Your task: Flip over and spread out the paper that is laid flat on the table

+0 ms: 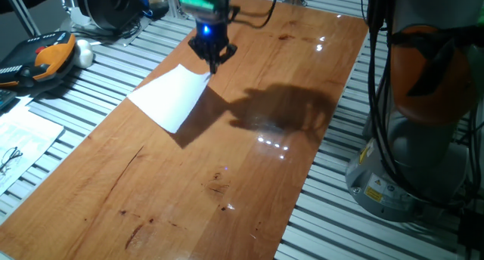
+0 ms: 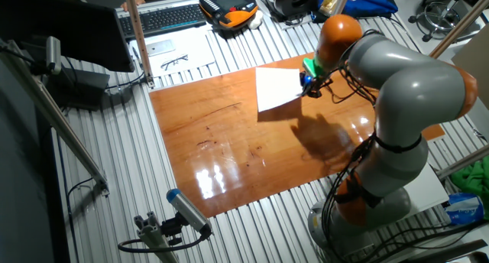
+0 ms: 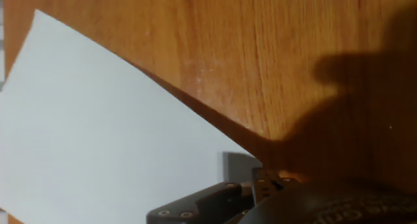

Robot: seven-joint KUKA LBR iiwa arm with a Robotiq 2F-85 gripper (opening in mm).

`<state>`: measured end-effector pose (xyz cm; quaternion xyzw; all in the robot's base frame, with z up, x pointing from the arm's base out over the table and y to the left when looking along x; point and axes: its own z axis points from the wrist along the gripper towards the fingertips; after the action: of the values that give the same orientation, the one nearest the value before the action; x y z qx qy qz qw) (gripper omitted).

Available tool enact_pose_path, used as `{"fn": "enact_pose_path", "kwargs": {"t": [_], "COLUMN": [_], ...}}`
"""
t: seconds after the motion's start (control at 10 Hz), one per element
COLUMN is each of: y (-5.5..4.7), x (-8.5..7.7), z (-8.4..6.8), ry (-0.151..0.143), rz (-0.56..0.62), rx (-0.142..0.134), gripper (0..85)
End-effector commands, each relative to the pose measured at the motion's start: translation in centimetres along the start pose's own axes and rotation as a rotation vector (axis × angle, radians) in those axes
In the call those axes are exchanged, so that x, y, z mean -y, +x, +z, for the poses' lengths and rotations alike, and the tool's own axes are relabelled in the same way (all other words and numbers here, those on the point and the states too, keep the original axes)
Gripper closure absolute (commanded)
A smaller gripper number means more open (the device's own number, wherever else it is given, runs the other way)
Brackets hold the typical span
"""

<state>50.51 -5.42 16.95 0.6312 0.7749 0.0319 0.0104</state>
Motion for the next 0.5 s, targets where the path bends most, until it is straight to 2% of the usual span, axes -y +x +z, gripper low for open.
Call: {"fn": "enact_pose_path", "kwargs": {"t": [0.0,0.1,0.3,0.4], "y": [0.3,0.7,1.6,2.3], "x": [0.0,0.0,0.0,-0.2], "z": [-3.4,-4.1,-5.2,-5.8], "ry": [0.011,0.024,0.046,0.057], "rz": [-0.088,-0.144,-0.237,-0.297], "rx": [0.009,0.020,0.018,0.028], "gripper": [85.0,85.0,85.0,85.0]}}
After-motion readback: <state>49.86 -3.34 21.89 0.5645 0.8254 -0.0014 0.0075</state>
